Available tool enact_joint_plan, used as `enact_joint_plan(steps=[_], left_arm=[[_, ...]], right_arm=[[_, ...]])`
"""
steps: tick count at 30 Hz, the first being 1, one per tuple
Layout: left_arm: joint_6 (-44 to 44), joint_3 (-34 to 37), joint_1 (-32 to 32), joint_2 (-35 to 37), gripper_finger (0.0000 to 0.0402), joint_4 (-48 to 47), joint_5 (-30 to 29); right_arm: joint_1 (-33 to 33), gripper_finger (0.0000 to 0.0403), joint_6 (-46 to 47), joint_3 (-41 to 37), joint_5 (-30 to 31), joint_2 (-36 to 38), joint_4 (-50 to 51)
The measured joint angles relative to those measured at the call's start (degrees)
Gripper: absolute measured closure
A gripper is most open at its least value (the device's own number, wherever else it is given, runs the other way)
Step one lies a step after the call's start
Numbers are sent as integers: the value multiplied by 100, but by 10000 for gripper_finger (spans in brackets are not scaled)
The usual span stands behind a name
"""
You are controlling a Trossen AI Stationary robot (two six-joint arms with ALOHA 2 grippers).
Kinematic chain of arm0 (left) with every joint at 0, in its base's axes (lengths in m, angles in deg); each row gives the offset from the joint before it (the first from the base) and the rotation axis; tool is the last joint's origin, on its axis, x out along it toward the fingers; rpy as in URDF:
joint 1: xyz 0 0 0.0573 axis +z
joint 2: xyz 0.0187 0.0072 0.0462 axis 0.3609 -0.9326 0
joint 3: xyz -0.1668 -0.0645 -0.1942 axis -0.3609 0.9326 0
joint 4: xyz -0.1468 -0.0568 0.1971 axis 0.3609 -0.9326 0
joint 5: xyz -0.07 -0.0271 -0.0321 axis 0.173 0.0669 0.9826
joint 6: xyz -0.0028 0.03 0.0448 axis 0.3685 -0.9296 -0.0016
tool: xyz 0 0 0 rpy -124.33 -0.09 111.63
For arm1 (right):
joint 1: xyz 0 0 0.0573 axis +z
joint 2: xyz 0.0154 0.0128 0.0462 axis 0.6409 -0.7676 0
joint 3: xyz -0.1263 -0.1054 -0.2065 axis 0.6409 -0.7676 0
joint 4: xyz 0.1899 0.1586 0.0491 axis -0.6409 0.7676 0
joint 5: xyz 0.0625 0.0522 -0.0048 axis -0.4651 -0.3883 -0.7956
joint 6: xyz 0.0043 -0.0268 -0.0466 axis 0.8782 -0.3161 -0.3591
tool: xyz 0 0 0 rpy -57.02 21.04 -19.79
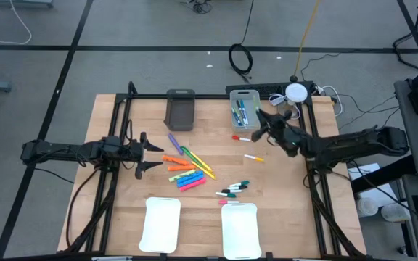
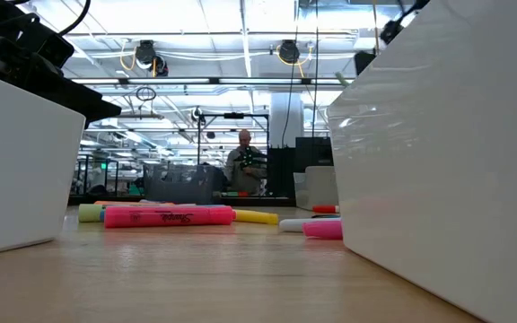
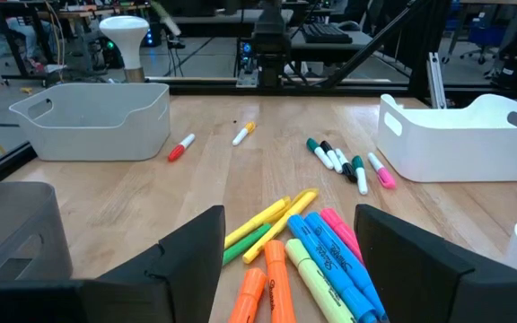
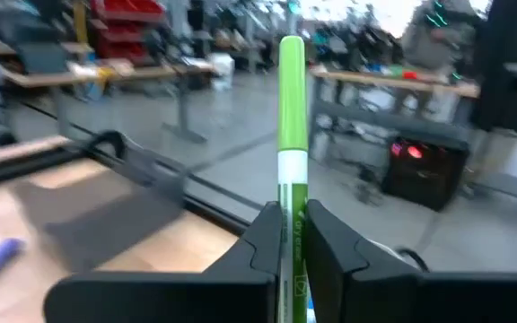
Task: Pick & Place Markers
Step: Put the green marker pen into the gray bin, then put the yellow highlighter pen into the right white bin
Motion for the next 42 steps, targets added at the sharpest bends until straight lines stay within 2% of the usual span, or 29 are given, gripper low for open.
enact_joint_plan(steps=[3,5,7,10,15,21,31,42], left_arm=[[0,0,0,-1,151,0,0],[0,0,0,0,151,0,0],[0,0,-2,-1,151,0,0],[0,0,-1,-1,151,0,0],[0,0,0,0,151,0,0],[0,0,-1,-2,151,1,0],[0,0,-1,0,151,2,0],[0,0,-1,0,151,2,0]], right_arm=[[-463,385,343,303,-516,-173,798],[-807,385,585,324,-1044,-323,958],[-1119,385,672,320,-1434,-511,965],[-1481,385,765,315,-1645,-817,823],[-1801,385,776,313,-2373,-1381,312],[-1909,354,771,311,-2370,-1871,-99],[-1892,289,796,311,-2376,-1967,-245],[-1446,276,1049,307,-2395,-1607,-291]])
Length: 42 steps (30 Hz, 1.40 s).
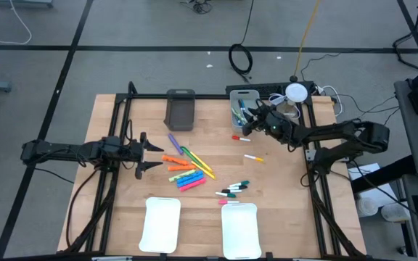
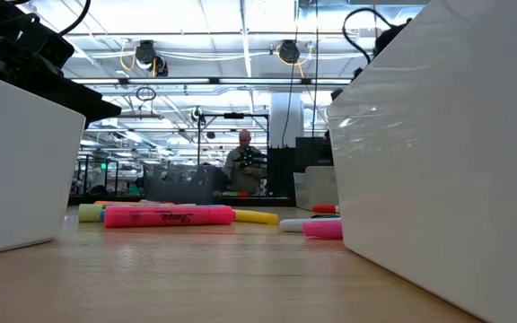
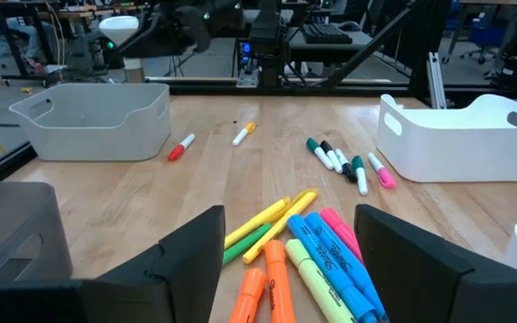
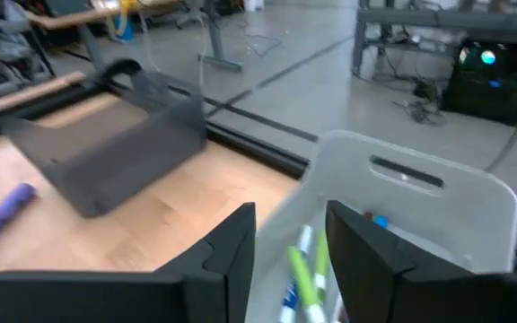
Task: Pick & Place Markers
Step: Put the yellow highlighter pen into the right white bin
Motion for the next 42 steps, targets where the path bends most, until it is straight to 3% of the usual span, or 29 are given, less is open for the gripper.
enact_joint_plan(steps=[9,18,28,30,39,42], left_arm=[[0,0,-2,-2,151,-2,0],[0,0,0,-1,151,-2,0],[0,0,-1,-1,151,-2,0],[0,0,0,-1,151,-2,0],[0,0,-2,-2,151,0,1],[0,0,0,0,151,-1,0]], right_arm=[[216,275,-98,0,-65,219,-109],[240,275,-255,0,-1478,221,-579],[240,275,-317,0,-1671,225,-1513],[246,275,-364,1,-2009,225,-1584],[293,275,-769,0,-4870,223,-438],[427,275,-773,0,-5253,223,212]])
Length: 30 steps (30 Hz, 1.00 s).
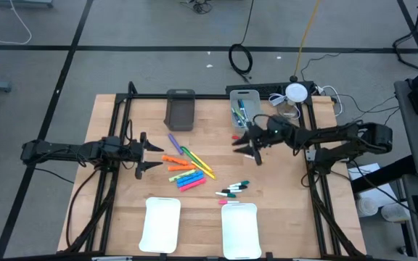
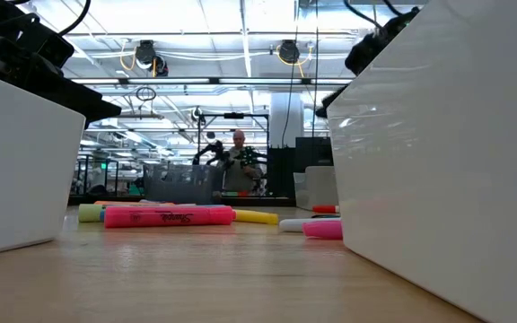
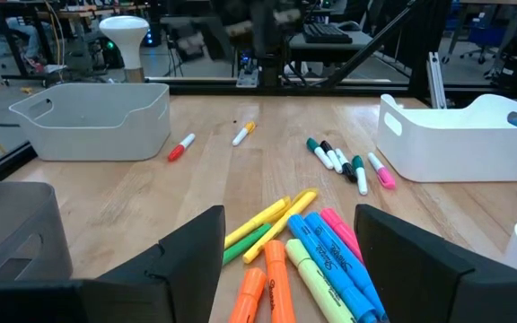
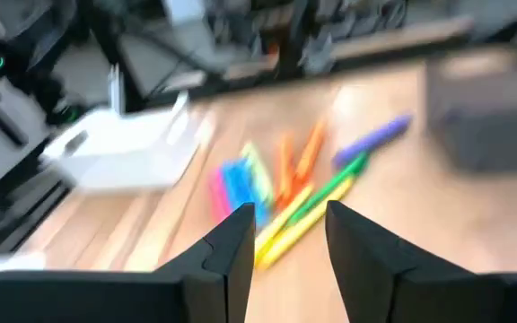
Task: Pick & Place Markers
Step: Put the yellow highlighter pen into the right white bin
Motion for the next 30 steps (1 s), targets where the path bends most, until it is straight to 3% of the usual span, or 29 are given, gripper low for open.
enact_joint_plan(steps=[6,12,14,19,24,30], left_arm=[[0,0,-2,-2,151,0,1],[0,0,0,-2,151,0,2],[0,0,-2,0,151,2,0],[0,0,-1,-1,151,-3,2],[0,0,0,0,151,-1,0],[0,0,0,-2,151,-1,1]], right_arm=[[356,275,-574,1,329,139,852],[795,275,-1541,220,3127,596,2953],[830,275,-1512,225,3627,640,3561],[843,275,-1128,223,3764,643,4563],[863,275,-747,10,3753,643,4472],[972,275,-171,-141,3314,643,4458]])
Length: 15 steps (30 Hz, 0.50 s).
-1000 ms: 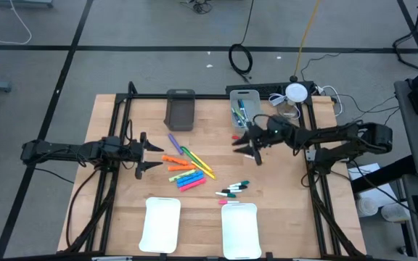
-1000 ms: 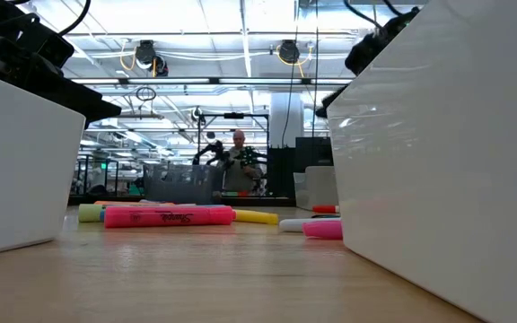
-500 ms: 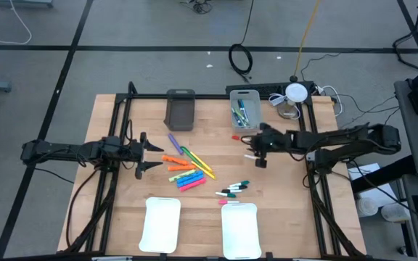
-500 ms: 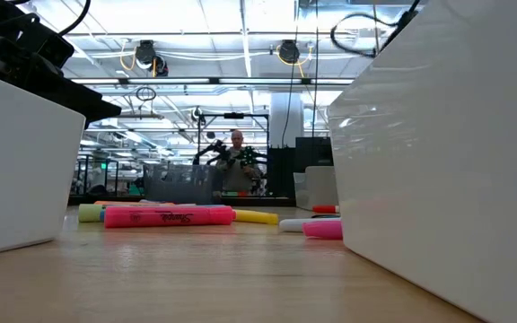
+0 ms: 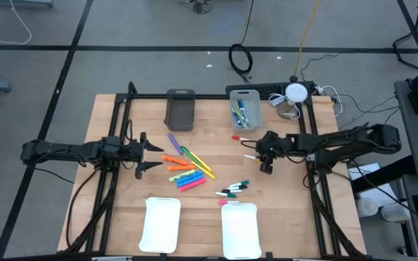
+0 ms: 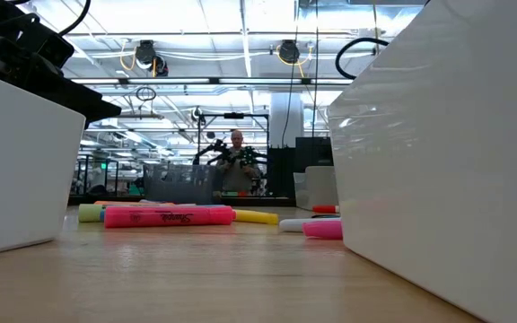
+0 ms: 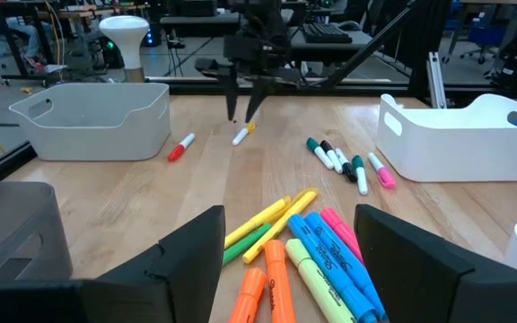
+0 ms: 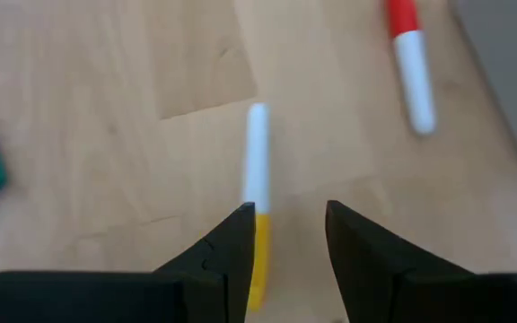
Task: Pick & Place Markers
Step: Put the yellow highlighter pen into the right white bin
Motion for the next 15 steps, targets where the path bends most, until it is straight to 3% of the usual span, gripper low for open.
enact_joint_plan(steps=[10,15], left_arm=[[0,0,0,1,151,1,0],[0,0,1,2,151,1,-1]], right_arm=[[641,275,240,-21,39,-121,-455],[705,275,189,-78,613,-581,-517]])
